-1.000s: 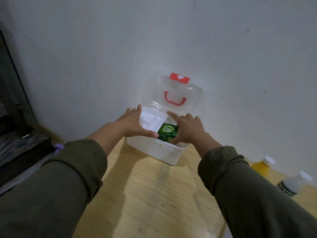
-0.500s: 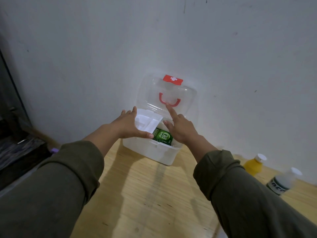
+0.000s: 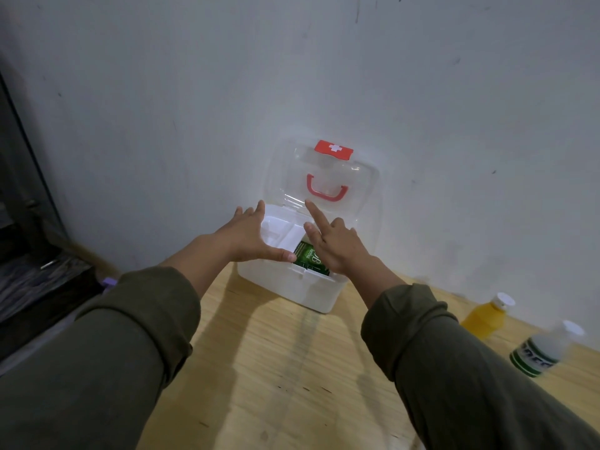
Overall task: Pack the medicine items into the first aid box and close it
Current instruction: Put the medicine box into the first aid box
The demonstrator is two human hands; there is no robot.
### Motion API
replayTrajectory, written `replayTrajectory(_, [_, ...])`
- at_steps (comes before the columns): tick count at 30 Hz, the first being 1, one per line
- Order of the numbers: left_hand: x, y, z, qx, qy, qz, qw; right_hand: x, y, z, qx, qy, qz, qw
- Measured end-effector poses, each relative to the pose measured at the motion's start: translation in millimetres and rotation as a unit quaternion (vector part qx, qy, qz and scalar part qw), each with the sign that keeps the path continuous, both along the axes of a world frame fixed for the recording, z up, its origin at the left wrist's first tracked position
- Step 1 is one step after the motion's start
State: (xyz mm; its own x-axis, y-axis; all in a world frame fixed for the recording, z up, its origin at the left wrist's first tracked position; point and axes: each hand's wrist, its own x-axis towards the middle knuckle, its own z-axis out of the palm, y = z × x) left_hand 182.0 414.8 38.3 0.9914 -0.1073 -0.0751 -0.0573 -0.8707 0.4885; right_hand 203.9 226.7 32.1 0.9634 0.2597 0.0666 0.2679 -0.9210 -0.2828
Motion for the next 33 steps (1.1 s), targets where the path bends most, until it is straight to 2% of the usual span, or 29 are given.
replayTrajectory(10, [2.2,1.1,-2.0,0.006,0.001,-0.005,1.000,1.4,9.9,-3.9,0.111,-0.012,-0.010,0.994])
replayTrajectory(18, [4.0,0.6,-3.5,0.016,-0.004,-0.007,1.000,-1.6,8.1,-3.4,0.127,-0.029,0.014,0.991])
replayTrajectory(22, [7.4,2.1,-3.8,0.032,-0.002,-0.008,0.999,-9.2,-1.1,4.2,0.132,-0.072,0.017,0.989])
replayTrajectory(26, [5.0,-2.7,-1.1,0.042,-0.070,-0.015,0.997,-22.9,-22.0,25.4,0.108,-0.107,0.014,0.988])
replayTrajectory(29, [-5.1,-14.1,1.9,-0.003,-0.146,-0.030,0.989,-38.0,-46.5,38.2,0.101,-0.114,-0.010,0.988])
replayTrajectory(33, [-33.4,-43.0,2.4,-0.051,-0.193,-0.085,0.976,-70.6,-81.1,46.0,0.087,-0.122,-0.049,0.988])
